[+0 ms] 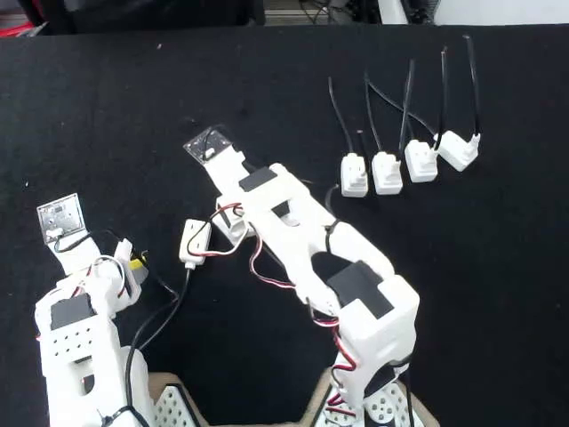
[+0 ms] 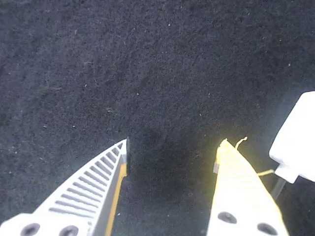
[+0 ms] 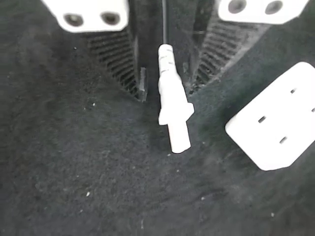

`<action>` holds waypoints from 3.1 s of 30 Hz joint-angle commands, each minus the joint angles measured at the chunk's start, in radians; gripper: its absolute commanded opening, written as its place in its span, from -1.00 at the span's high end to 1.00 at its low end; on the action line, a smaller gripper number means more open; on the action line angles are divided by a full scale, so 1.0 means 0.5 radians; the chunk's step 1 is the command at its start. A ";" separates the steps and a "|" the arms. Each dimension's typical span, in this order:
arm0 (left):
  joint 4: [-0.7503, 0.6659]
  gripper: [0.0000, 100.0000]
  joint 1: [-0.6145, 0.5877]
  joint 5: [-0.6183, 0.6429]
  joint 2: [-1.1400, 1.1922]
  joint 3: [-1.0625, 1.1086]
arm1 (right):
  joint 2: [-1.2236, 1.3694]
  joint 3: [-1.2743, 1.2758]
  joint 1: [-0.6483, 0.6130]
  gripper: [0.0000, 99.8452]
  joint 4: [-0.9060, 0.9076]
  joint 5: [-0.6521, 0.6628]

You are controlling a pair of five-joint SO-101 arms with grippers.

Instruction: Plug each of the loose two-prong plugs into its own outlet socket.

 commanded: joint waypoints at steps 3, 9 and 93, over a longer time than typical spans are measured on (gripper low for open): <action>-0.018 0.42 -0.029 -0.012 -0.021 -0.091 | -0.011 -0.161 -0.015 0.82 -0.080 -0.012; -0.018 0.42 -0.029 -0.012 -0.021 -0.091 | -0.183 -0.140 0.006 0.98 -0.006 -0.015; -0.690 0.42 0.821 0.157 -0.018 -0.158 | -2.395 1.956 -0.390 0.98 -1.320 -0.451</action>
